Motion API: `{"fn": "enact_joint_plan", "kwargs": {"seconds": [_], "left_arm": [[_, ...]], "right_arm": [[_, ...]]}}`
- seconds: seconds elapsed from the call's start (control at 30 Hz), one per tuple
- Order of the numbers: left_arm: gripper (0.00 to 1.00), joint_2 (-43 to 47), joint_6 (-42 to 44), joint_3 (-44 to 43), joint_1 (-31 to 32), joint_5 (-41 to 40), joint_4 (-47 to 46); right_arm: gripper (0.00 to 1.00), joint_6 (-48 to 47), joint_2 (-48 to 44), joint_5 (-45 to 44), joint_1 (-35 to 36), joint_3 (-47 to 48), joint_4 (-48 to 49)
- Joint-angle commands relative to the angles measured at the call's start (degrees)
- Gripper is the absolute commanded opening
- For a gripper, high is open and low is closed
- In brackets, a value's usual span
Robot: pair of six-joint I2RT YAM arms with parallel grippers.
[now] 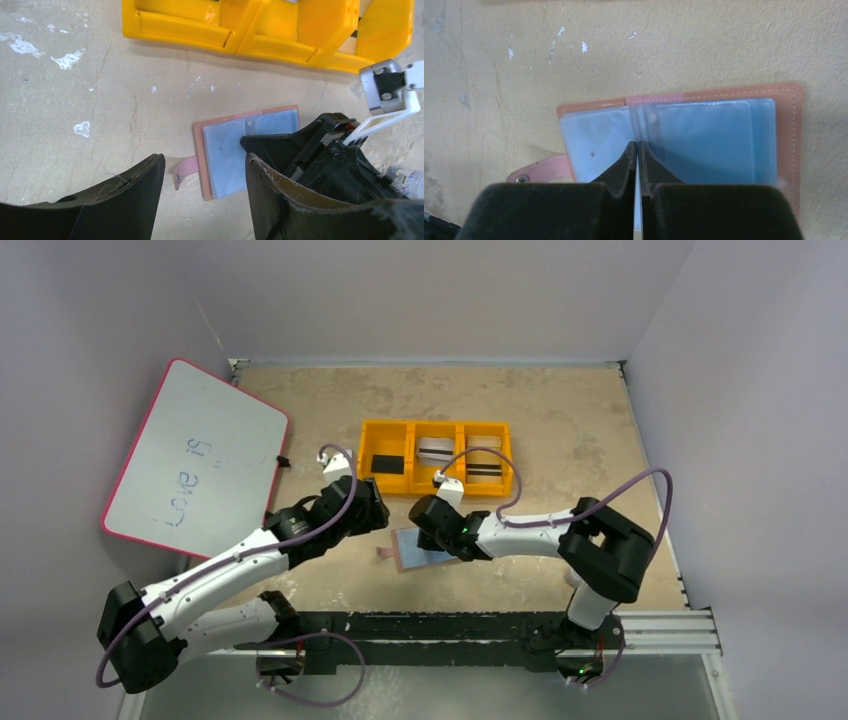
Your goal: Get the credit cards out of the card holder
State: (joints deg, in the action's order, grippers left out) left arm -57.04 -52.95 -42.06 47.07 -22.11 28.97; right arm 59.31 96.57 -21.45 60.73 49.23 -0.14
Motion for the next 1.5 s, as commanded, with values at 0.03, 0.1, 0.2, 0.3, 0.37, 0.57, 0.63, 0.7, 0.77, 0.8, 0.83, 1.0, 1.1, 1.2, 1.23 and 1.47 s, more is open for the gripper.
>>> {"fn": "enact_joint_plan", "kwargs": {"seconds": [0.03,0.1,0.2,0.3,0.37,0.57,0.63,0.7,0.77,0.8,0.83,1.0,1.1,1.2,1.23,1.47], "left_arm": [[0.59,-1.9,0.9,1.27,0.3,4.43,-3.61],[0.59,-2.64,1.04,1.88,0.39,6.2,-5.04],[0.59,-3.28,0.64,2.4,0.63,7.23,-6.3],[0.59,-3.83,-0.09,3.02,1.12,8.04,-7.27],[0.59,-4.27,-0.71,3.43,1.62,8.86,-8.56],[0.58,-8.53,-2.06,3.21,3.91,11.84,-12.71],[0.57,-10.16,-2.97,2.65,5.13,10.46,-12.76],[0.56,-11.24,-4.2,2.67,5.92,9.29,-13.24],[0.56,-11.89,-5.37,3.07,6.33,8.22,-13.69],[0.56,-12.05,-5.8,3.35,6.48,7.73,-14.06],[0.56,-12.17,-6.22,3.69,6.6,7.32,-14.29],[0.56,-13.11,-8.18,5.4,6.89,6.93,-16.3],[0.55,-13.82,-8.83,6.32,6.9,6.99,-17.3],[0.54,-14.33,-9.31,7.0,6.93,7.04,-17.64],[0.54,-14.33,-9.39,7.33,6.93,7.2,-18.04],[0.5,-17.09,-9.53,8.58,7.01,10.01,-21.53]], "right_arm": [[0.0,-0.52,-0.62,5.26,-0.3,-5.1,3.92],[0.0,-0.46,-1.5,7.14,-1.15,-6.38,6.73],[0.0,0.74,-3.55,8.73,-2.76,-9.29,9.93],[0.0,0.72,-6.38,12.73,-4.97,-13.01,15.13],[0.0,0.52,-8.15,15.19,-6.04,-15.46,19.59],[0.14,-1.31,-10.49,18.11,-6.39,-16.95,22.2],[0.19,-1.94,-11.18,18.5,-6.34,-17.12,21.83],[0.22,-2.14,-12.03,18.46,-6.41,-17.73,21.68],[0.27,-2.67,-12.87,17.29,-6.4,-18.03,20.63],[0.3,-3.57,-13.04,16.79,-6.31,-17.91,19.71],[0.34,-3.92,-13.01,16.53,-6.17,-17.63,18.61],[0.37,-5.27,-9.08,13.87,-4.69,-13.44,11.55],[0.32,-4.35,-8.4,16.94,-4.56,-14.97,16.28],[0.29,-3.19,-8.96,16.35,-4.57,-15.1,16.75],[0.29,-3.1,-9.21,15.76,-4.57,-14.9,16.13],[0.3,0.72,-8.77,21.44,-4.65,-16.66,20.71]]}}
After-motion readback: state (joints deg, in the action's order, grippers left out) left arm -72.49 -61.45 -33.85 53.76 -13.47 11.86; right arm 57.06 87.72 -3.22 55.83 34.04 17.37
